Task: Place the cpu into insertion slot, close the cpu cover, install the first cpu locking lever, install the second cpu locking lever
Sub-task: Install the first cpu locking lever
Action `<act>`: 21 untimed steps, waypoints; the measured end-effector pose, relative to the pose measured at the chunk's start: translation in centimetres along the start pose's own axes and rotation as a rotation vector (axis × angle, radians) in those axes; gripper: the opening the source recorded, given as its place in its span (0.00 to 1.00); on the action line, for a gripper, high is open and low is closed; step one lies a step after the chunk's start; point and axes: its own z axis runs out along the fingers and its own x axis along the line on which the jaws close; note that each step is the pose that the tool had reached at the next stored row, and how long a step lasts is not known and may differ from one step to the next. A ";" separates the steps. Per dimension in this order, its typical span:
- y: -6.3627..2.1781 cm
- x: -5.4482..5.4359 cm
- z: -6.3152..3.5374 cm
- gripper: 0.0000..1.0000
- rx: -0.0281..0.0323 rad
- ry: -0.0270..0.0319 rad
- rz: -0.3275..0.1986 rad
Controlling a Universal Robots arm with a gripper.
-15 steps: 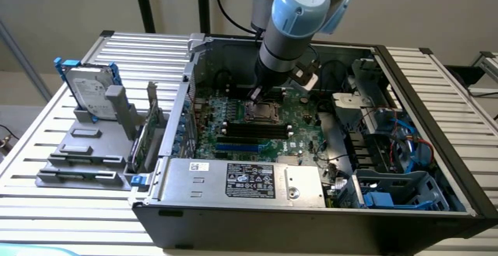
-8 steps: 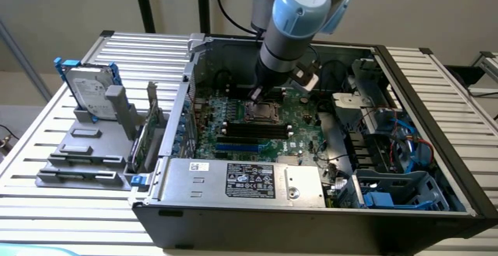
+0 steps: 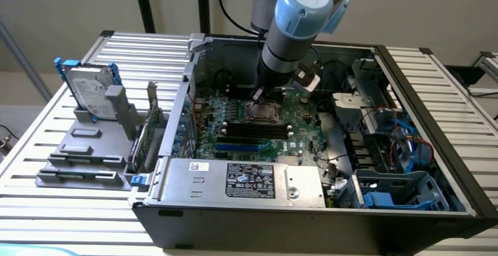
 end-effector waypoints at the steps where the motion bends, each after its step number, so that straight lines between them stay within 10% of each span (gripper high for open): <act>1: 0.03 0.0 -0.01 0.11 0.0002 -0.0002 0.001; 21: 0.76 -0.1 0.03 0.11 0.0066 -0.0014 0.007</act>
